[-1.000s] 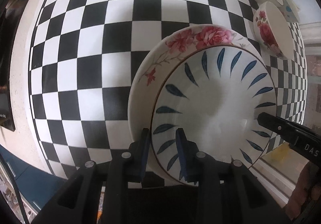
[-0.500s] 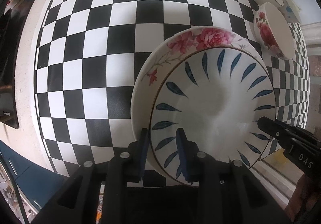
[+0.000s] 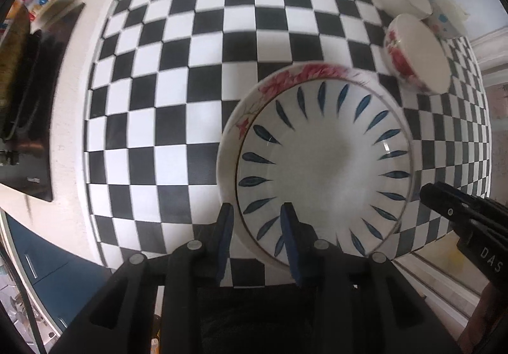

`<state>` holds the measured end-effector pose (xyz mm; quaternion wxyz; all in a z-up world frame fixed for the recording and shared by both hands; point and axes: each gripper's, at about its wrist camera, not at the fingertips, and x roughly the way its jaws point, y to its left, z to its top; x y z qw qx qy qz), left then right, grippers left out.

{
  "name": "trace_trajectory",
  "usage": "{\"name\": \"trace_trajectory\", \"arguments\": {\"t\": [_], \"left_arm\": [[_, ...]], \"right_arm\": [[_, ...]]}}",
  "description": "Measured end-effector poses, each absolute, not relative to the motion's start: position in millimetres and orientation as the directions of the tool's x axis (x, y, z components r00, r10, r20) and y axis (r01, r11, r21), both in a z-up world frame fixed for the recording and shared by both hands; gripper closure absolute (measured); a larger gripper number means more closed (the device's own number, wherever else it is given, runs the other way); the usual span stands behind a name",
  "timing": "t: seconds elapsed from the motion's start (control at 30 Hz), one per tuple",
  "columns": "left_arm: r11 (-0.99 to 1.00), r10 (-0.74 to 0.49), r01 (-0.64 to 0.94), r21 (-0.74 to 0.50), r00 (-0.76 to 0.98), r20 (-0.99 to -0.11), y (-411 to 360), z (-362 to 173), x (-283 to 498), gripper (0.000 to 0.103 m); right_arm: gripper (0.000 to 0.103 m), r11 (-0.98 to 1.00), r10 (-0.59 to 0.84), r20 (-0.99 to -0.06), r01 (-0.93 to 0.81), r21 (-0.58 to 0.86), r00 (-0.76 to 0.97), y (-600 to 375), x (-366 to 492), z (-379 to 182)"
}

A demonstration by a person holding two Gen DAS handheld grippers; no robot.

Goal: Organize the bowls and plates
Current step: 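Lower the plate stack onto the checkered cloth and open both grippers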

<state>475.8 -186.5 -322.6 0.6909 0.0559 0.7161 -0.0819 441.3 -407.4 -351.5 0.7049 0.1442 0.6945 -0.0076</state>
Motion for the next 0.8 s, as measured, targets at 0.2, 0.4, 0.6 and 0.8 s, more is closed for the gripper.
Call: {"name": "trace_trajectory", "arguments": {"t": [0.2,0.4,0.6,0.8], "left_arm": [[0.981,-0.059,0.189,-0.052,0.032,-0.998,-190,-271,461,0.075],[0.978,-0.067,0.206,-0.043,0.107,-0.992,-190,-221,438,0.075],[0.976,-0.059,0.217,-0.022,0.168,-0.984,-190,-180,418,0.075],[0.977,-0.08,0.211,-0.04,0.181,-0.98,-175,-157,404,0.075]], "right_arm": [[0.078,0.962,0.201,-0.973,0.164,0.218,0.114,-402,425,-299],[0.078,0.969,0.201,-0.961,0.104,0.223,0.191,-402,404,-245],[0.078,0.975,0.196,-0.948,0.051,0.215,0.252,-395,378,-195],[0.078,0.977,0.188,-0.943,0.051,0.209,0.275,-391,356,-164]]}}
